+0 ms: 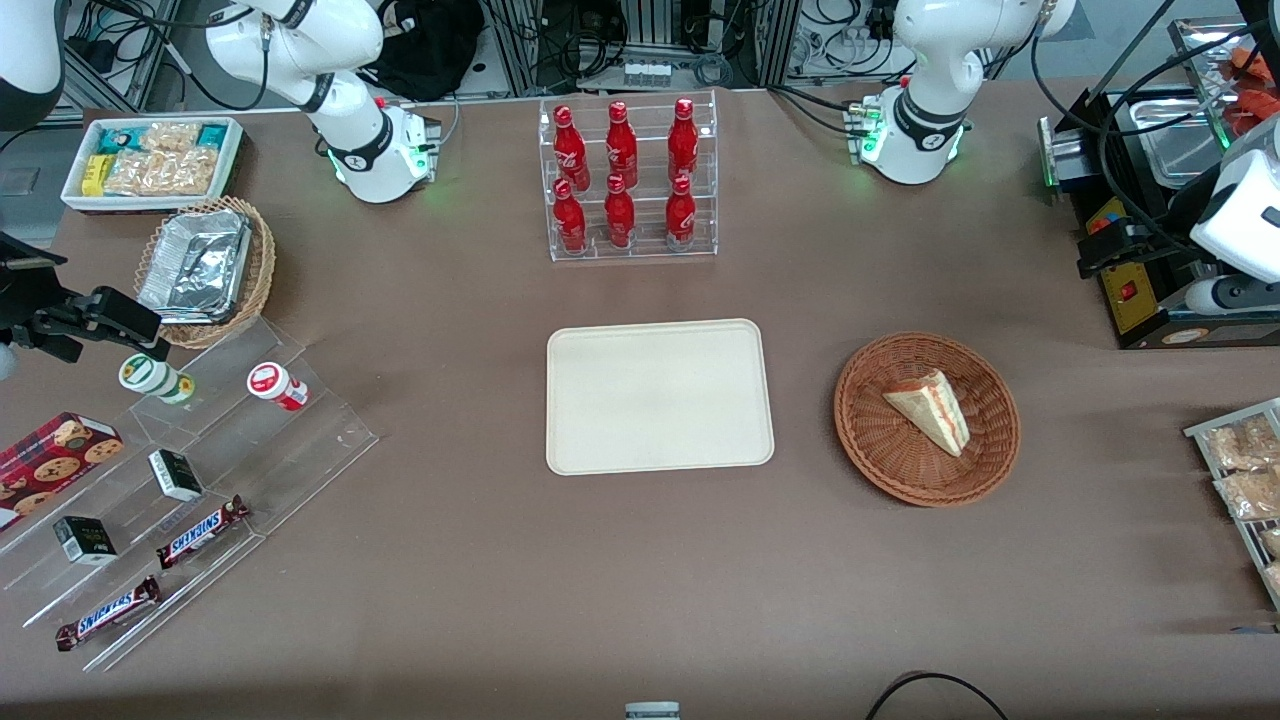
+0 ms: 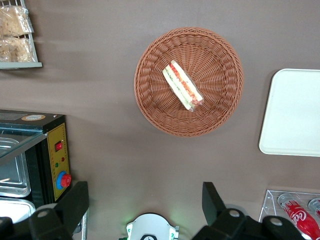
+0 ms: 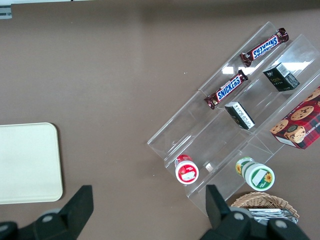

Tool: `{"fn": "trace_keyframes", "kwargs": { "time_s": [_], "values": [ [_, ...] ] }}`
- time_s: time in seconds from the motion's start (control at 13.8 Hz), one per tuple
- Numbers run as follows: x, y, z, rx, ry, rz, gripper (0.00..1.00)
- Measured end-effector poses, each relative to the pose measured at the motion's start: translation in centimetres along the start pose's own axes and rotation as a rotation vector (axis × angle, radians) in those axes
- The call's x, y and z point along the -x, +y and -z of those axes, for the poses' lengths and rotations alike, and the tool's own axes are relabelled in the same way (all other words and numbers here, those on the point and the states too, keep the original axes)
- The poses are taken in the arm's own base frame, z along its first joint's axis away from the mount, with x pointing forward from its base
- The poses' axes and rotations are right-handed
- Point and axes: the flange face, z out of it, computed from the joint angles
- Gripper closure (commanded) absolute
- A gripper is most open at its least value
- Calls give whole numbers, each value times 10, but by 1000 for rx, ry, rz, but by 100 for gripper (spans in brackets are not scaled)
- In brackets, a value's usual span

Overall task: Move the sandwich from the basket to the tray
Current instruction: 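Move the open left gripper down over the sandwich in the wicker basket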

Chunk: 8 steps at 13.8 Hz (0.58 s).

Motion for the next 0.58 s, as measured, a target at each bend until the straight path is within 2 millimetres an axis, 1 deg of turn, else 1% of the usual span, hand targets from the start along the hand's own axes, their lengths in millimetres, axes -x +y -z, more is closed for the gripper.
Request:
{"fn": "trace_keyframes", "kwargs": {
  "time_s": [0.22,0.29,0.36,0.44,0.58],
  "values": [
    [0,0,-3,-1,-6,0,0],
    [-2,0,-7,-1,-16,-1,0],
    [-8,1,-17,-3,-35,-2,0],
    [-17,2,-33,-3,-63,-4,0],
    [-45,6,-73,0,-98,-8,0]
  ]
}}
